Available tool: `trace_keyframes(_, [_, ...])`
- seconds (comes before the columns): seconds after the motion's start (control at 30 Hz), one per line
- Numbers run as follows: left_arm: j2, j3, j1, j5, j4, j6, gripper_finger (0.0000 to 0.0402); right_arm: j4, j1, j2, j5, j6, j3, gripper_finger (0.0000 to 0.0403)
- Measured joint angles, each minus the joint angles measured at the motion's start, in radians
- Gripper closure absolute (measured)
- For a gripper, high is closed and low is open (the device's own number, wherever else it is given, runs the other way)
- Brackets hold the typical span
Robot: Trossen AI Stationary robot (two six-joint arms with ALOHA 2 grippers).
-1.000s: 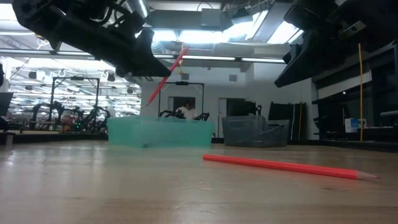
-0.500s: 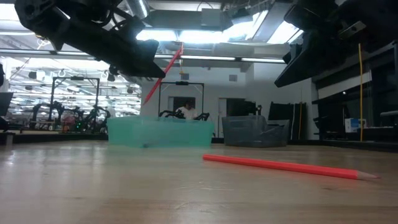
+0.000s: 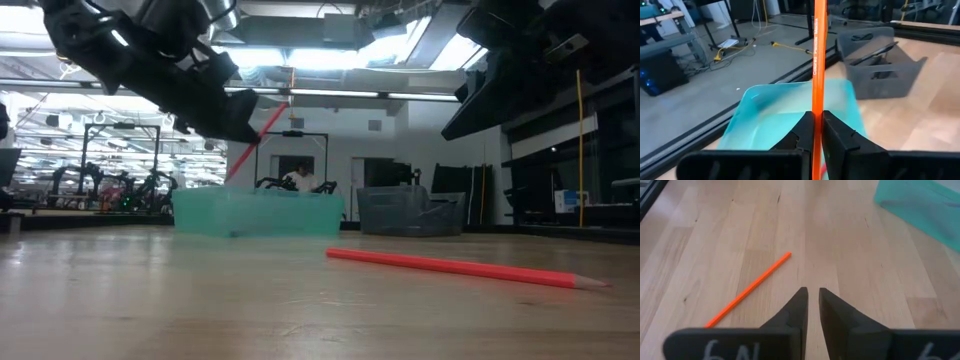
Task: Sort pens & pencils
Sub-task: Put the top orange pencil into the green bin
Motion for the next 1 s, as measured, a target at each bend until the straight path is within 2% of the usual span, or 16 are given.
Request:
trace_keyframes(0.13, [0.000, 0.023, 0.058, 0.065, -0.077, -0.003, 0.0383, 0.000, 0.000, 0.000, 0.000, 0.000, 0.000, 0.0354])
trace_keyframes(0.33, [0.000, 0.132, 0.124, 0.143, -0.311, -0.009, 0.0383, 0.000, -0.001, 0.000, 0.001, -0.007, 0.000, 0.0354])
trace_keyframes(0.57, [0.016, 0.262, 0.198, 0.301, -0.561, -0.035, 0.0383, 0.000, -0.001, 0.000, 0.000, -0.021, 0.000, 0.0354])
trace_keyframes(0.77, [0.060, 0.343, 0.211, 0.331, -0.724, -0.033, 0.0383, 0.000, -0.001, 0.000, 0.001, -0.023, 0.000, 0.0354])
trace_keyframes(0.83, [0.083, 0.372, 0.219, 0.369, -0.767, -0.030, 0.0383, 0.000, -0.001, 0.000, 0.001, -0.023, 0.000, 0.0354])
trace_keyframes(1.0, [0.166, 0.443, 0.241, 0.397, -0.850, -0.004, 0.0383, 0.003, -0.001, 0.000, 0.001, -0.023, 0.000, 0.0354])
